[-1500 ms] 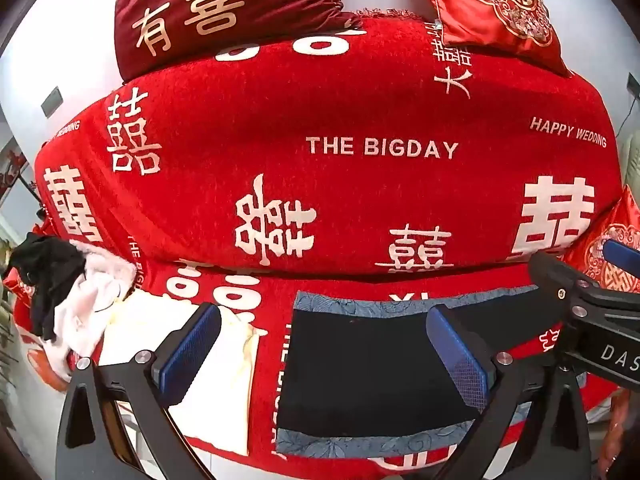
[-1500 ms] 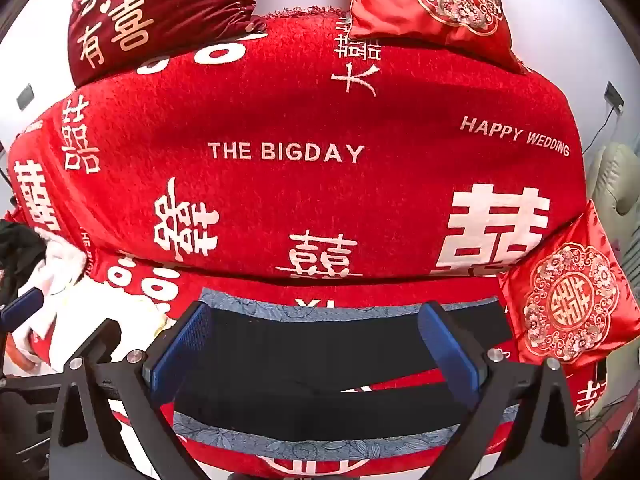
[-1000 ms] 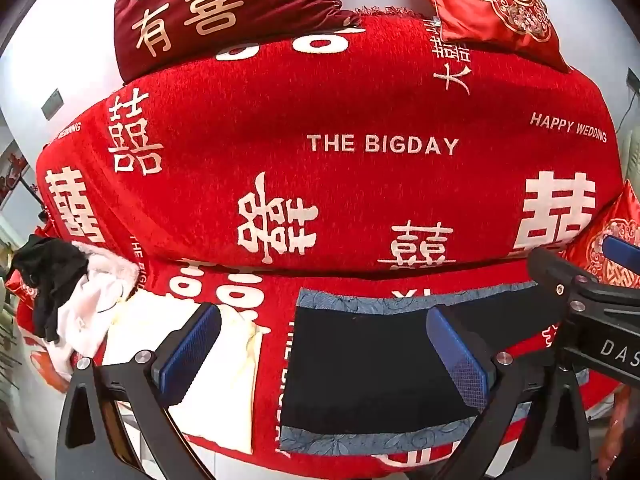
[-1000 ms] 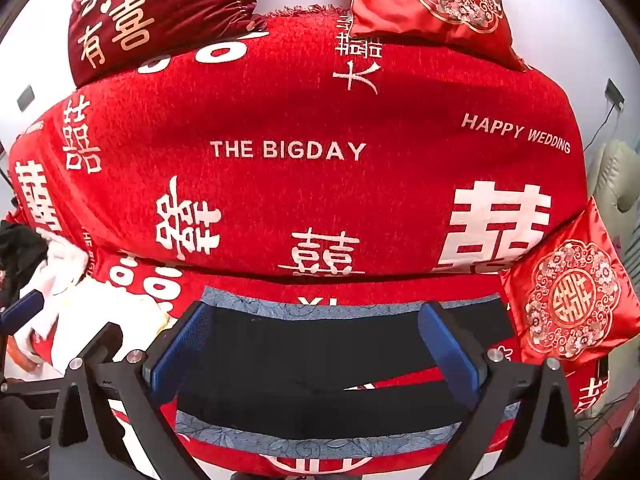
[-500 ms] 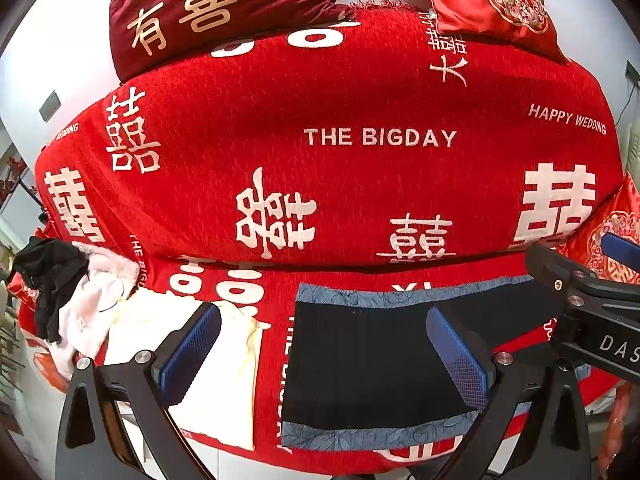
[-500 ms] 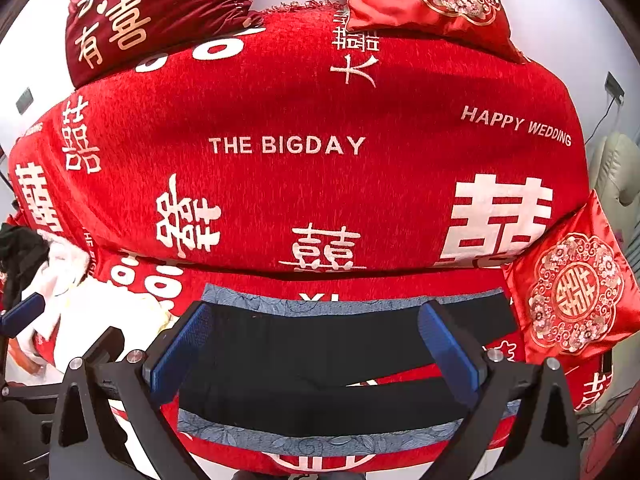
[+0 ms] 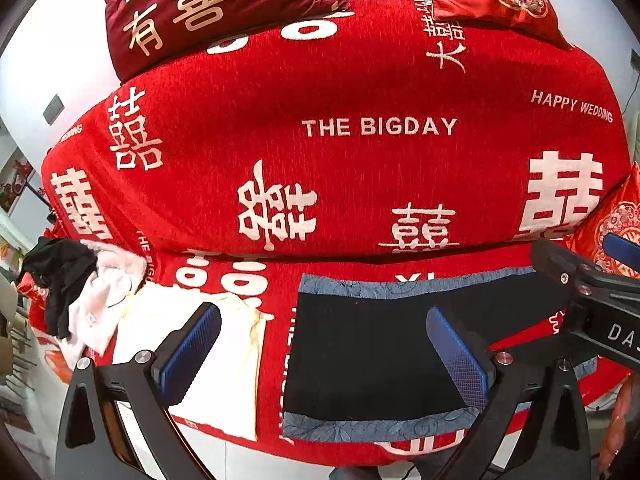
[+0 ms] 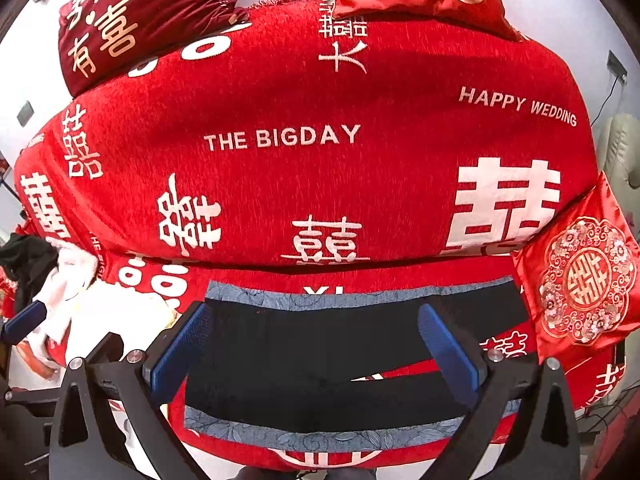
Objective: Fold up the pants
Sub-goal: 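Move both grippers toward the black pants' waistband, then grasp the grey waistband with both grippers and lift the pants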
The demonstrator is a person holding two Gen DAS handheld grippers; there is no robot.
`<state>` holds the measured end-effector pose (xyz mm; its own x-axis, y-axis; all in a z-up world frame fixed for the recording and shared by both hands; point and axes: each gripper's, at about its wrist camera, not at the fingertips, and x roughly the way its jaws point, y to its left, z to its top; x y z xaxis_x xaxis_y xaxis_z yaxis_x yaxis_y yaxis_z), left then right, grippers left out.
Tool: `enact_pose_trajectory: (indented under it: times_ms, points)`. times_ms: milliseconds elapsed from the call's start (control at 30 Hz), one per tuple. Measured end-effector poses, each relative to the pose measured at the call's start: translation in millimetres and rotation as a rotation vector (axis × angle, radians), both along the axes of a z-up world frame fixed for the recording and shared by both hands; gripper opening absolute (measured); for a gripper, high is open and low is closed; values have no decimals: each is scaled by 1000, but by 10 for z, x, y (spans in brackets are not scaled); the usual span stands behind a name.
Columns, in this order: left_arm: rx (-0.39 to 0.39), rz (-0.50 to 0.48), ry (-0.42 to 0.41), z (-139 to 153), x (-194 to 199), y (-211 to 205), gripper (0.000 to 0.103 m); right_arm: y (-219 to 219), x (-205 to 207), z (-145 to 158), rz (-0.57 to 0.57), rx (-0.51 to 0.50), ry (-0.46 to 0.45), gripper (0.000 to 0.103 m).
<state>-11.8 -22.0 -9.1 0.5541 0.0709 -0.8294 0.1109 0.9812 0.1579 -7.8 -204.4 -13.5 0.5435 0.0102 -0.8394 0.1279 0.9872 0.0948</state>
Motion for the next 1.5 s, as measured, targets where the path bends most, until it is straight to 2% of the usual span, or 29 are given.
enact_pose_trajectory:
  times_ms: [233,467,600,700,767,867,1000,1067,1167,1267,1367,1500]
  points:
    - [15,69,45,-135,-76,-213,103,-265,-88,-178,48,14,51,103]
    - [23,143,142,-500,-190,-316,103,-440,-198,-651,107,17,163,103]
    - [9,117,179,-762,-261,-263,103,-452,-337,-844,81,66,195,103]
    - [3,75,230,-1078,-284,-165,103,-400,-428,-1059,59,104,221,103]
    - [-19,39,283,-1361,-308,-66,103,-328,-501,-1300,36,130,251,103]
    - [-43,35,309,-1758,-386,147,103,-172,-642,-1762,11,215,288,103]
    - [-89,77,330,-2275,-526,484,103,47,-861,-2332,0,360,331,103]
    - [-110,90,376,-2576,-596,661,103,135,-978,-2657,-11,456,364,103]
    - [-136,98,449,-3018,-646,854,103,263,-1121,-3106,-15,516,409,103]
    - [-117,111,475,-3343,-711,965,103,356,-1204,-3496,-10,529,466,103]
    - [-124,135,459,-3581,-760,1041,103,504,-1223,-3831,43,553,505,103]
    - [-229,180,480,-3850,-811,1195,103,630,-1264,-4176,83,659,533,103]
